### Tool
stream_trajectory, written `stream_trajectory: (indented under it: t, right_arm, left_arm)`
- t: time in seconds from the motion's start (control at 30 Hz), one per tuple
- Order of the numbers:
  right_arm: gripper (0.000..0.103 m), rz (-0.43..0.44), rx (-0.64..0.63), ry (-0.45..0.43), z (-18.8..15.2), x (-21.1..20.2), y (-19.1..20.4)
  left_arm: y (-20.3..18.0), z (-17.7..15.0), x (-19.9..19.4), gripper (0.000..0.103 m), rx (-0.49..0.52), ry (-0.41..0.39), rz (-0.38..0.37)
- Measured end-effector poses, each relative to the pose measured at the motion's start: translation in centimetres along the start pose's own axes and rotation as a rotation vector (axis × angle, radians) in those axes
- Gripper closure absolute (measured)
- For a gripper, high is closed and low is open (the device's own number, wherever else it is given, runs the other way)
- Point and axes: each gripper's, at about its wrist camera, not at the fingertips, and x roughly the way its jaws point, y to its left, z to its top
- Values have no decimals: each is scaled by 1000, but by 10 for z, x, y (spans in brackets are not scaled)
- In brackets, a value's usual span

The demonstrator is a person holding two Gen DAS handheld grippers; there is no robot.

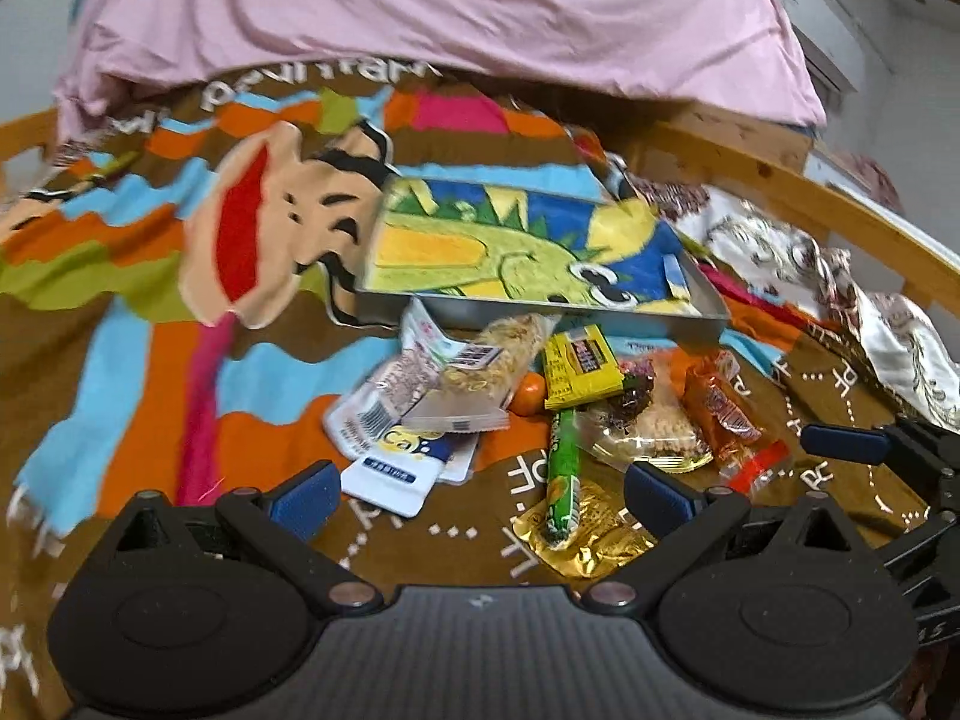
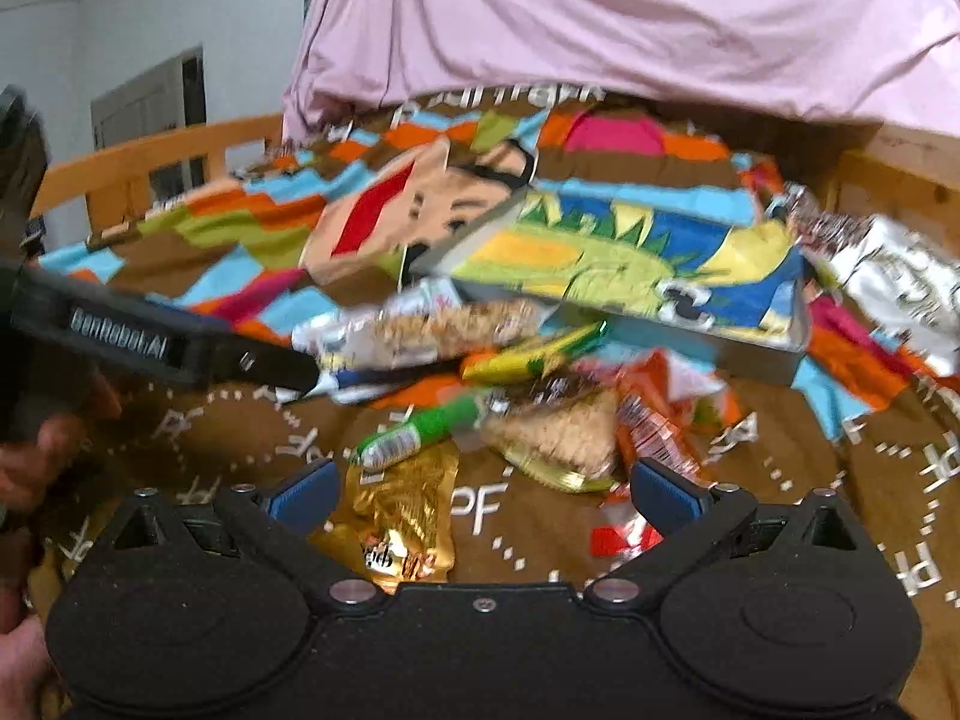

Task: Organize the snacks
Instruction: 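Close the left gripper on the green stick while the right approaches the gold packet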

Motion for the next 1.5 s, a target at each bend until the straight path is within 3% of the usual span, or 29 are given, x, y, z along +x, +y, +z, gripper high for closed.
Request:
stream_trajectory:
  t: [0.17,0.4,0.57,0.9,1.1,1.23,1.43,1.5]
  right_arm:
    - [1,19,-41,39,-5,14,10]
    - [1,43,-69,88,-11,27,21]
    - [9,57,-76,115,-14,33,26]
    - [21,97,13,160,-15,44,18]
    - [28,113,4,160,-15,48,22]
    - [28,121,28,163,-13,56,20]
    - [46,106,16,194,-10,58,22]
    - [48,96,5,208,-9,57,24]
  left_arm:
    - [4,12,26,0,37,62,-70]
    - [-18,15,48,1,193,124,-139]
    - [-22,18,69,5,223,183,-165]
    - [-17,27,88,37,143,230,-242]
    - [-20,31,102,60,157,286,-219]
    - [-22,36,110,61,140,304,-204]
    - [-32,36,115,65,135,349,-157]
    - [-34,34,112,72,141,361,-143]
